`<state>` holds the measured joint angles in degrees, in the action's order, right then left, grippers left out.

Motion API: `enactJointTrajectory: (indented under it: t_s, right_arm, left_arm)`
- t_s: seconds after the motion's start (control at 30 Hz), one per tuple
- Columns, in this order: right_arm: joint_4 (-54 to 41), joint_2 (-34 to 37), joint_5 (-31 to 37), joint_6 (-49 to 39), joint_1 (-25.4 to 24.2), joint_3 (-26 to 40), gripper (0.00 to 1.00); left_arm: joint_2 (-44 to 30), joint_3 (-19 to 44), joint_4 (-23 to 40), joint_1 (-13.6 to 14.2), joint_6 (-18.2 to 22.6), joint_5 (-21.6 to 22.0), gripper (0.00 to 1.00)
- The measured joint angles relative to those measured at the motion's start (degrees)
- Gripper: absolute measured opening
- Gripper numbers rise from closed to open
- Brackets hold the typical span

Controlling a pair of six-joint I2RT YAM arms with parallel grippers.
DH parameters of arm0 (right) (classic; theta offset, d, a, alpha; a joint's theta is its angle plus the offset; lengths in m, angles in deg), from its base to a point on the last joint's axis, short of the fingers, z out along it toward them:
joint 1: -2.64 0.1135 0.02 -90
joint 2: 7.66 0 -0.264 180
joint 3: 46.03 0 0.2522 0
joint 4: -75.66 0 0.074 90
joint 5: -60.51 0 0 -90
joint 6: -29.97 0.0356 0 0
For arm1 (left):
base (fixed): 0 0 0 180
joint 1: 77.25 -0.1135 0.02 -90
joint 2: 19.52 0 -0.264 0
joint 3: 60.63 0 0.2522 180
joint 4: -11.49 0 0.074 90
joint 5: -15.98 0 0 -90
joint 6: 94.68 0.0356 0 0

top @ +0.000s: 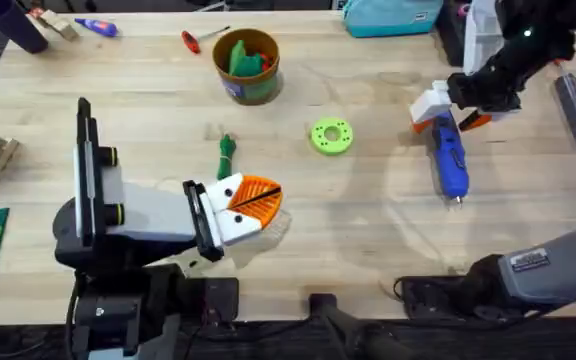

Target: Pick up the gripper from the table and insert it into the empty holder that is missing its gripper. Then pick up a screw, insert it into the mounting hole, and use the screwdriver to tighten it. Finally, clean up the table by picking up the vegetable and placing it into the bucket.

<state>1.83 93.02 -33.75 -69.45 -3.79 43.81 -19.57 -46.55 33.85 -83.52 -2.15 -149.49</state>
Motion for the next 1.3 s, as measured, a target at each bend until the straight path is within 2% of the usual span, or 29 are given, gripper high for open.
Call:
enactJointTrajectory:
  t_s: [0.23,0.4,0.77,1.3]
  right_arm:
    - [-2.7,0.0,-1.0,0.0,0.0,0.0,0.946]
    - [-2.1,-0.2,2.7,2.9,0.0,-0.3,0.946]
    - [4.1,-7.9,5.9,5.2,0.0,-7.4,0.946]
    - [10.7,-3.1,6.4,2.1,-0.9,-9.4,0.946]
  left_arm:
    - [0.0,0.0,0.0,0.0,0.0,0.0,0.007]
    - [0.0,0.0,0.0,0.0,0.0,0.0,0.007]
    - [0.0,0.0,0.0,0.0,0.0,0.0,0.007]
    - [0.0,0.0,0.0,0.0,0.0,0.0,0.007]
